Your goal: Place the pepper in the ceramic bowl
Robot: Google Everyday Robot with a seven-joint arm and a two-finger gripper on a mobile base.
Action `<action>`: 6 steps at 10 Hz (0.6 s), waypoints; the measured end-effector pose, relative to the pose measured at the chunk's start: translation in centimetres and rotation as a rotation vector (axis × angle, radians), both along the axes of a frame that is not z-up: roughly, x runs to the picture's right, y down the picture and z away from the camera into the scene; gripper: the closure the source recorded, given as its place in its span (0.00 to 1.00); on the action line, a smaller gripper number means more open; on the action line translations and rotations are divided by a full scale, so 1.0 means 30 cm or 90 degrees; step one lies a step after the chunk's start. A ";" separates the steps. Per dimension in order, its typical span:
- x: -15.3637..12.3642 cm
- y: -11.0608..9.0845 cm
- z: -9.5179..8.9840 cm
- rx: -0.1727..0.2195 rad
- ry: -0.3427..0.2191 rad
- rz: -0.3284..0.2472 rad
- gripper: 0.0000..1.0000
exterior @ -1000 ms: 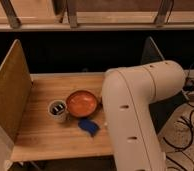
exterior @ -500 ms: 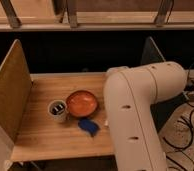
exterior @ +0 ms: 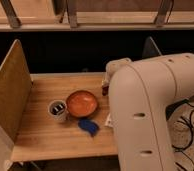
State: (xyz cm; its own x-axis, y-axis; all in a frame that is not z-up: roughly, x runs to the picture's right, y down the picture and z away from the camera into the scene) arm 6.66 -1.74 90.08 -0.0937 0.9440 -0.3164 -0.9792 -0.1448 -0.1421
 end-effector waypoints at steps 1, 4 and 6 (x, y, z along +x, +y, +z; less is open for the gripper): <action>-0.045 -0.011 -0.046 0.018 -0.017 -0.015 1.00; -0.186 0.013 -0.166 0.047 -0.073 -0.066 1.00; -0.310 0.081 -0.256 0.047 -0.134 -0.098 1.00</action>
